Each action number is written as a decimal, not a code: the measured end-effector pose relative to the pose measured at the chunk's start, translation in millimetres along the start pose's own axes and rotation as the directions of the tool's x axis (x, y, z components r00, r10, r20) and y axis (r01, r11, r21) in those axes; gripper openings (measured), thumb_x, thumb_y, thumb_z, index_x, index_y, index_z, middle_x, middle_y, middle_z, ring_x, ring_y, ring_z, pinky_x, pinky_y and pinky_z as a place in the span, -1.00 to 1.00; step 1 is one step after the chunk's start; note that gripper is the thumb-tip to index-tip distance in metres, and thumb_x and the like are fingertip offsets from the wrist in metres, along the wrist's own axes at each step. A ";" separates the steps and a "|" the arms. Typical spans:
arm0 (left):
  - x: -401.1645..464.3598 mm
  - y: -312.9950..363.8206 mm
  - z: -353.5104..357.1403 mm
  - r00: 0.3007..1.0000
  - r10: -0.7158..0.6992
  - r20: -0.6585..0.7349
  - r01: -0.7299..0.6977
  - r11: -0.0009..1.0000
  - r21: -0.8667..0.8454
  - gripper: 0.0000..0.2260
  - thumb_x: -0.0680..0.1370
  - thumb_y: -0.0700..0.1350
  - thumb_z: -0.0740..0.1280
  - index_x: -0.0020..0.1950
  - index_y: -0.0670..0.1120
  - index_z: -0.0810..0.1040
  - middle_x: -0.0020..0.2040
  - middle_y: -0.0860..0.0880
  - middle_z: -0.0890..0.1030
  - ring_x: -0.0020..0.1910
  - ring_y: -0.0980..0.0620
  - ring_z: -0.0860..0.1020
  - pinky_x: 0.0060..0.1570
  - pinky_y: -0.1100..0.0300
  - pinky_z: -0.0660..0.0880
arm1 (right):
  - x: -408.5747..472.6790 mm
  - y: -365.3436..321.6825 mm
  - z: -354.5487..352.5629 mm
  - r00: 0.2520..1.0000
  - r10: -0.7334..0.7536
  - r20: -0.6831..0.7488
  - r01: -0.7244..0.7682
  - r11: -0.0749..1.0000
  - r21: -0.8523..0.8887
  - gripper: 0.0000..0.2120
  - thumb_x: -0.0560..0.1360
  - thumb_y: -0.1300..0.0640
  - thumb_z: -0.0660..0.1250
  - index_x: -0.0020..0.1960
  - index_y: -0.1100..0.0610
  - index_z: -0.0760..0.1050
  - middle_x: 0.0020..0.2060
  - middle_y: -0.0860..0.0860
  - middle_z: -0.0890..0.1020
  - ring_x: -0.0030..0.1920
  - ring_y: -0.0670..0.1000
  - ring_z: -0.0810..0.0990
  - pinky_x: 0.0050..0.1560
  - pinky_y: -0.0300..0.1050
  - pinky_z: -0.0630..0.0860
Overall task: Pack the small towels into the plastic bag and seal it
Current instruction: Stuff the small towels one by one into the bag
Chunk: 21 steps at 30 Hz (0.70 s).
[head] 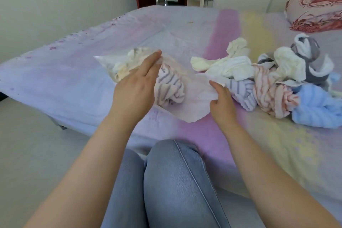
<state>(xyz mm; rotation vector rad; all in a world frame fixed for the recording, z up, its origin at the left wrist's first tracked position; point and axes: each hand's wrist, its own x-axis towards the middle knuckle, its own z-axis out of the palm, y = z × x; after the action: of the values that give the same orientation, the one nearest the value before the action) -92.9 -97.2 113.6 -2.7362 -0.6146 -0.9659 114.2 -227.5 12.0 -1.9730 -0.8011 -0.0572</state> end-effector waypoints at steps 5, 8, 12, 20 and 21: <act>15.7 28.7 12.8 0.998 0.048 0.043 -0.041 0.986 -0.159 -0.31 0.35 -0.44 0.24 0.48 -0.15 0.32 0.58 0.06 0.16 -0.41 -0.04 0.33 -0.55 0.20 0.23 | 19.7 21.2 -21.4 0.963 0.017 -0.269 0.012 0.994 0.107 -0.54 0.59 0.07 0.17 0.47 0.01 0.21 0.24 0.03 0.39 0.17 0.02 0.46 0.24 -0.11 0.40; 15.9 35.9 15.9 0.999 0.000 0.054 0.013 0.969 -0.247 -0.30 0.37 -0.41 0.20 0.52 -0.11 0.27 0.59 0.10 0.10 -0.27 -0.13 0.53 -0.50 0.11 0.38 | 45.5 53.3 -34.5 0.957 0.176 -0.232 -0.228 0.948 -0.222 -0.42 0.49 -0.14 0.21 0.44 0.08 0.25 0.37 0.17 0.34 0.37 0.21 0.33 0.33 0.13 0.34; 15.0 38.5 19.2 0.997 -0.040 0.071 0.059 0.955 -0.292 -0.30 0.38 -0.40 0.19 0.53 -0.09 0.25 0.59 0.12 0.08 -0.21 -0.09 0.55 -0.51 0.27 0.20 | 49.6 101.7 -33.7 0.922 0.387 -0.021 -0.346 0.797 -0.495 -0.35 0.46 -0.02 0.31 0.45 0.18 0.16 0.42 0.21 0.27 0.37 0.25 0.32 0.28 0.12 0.36; 7.7 29.8 23.7 0.982 -0.150 0.117 0.191 0.780 -0.596 -0.32 0.42 -0.43 0.15 0.48 0.07 0.31 0.55 0.24 0.15 0.26 0.49 0.31 -0.22 0.39 0.35 | 1.5 30.1 -42.9 0.987 0.160 0.012 -0.153 0.960 -0.235 -0.79 0.47 0.12 0.17 -0.06 0.20 0.53 -0.11 0.16 0.62 -0.08 0.17 0.55 -0.12 -0.05 0.40; 6.8 29.1 26.0 0.981 -0.158 0.111 0.192 0.754 -0.628 -0.32 0.41 -0.44 0.14 0.47 0.06 0.33 0.55 0.23 0.17 0.29 0.53 0.25 -0.22 0.44 0.32 | -17.7 15.6 -43.3 0.993 0.104 0.052 -0.093 0.979 -0.184 -0.79 0.41 0.07 0.16 -0.13 0.13 0.53 -0.20 0.08 0.60 -0.14 0.12 0.52 -0.16 -0.08 0.37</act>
<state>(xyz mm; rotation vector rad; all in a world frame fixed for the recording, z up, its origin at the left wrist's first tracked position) -60.9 -113.5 97.0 -3.3499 -0.6549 -1.3649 121.2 -276.2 16.6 -2.1932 -0.7587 -0.0109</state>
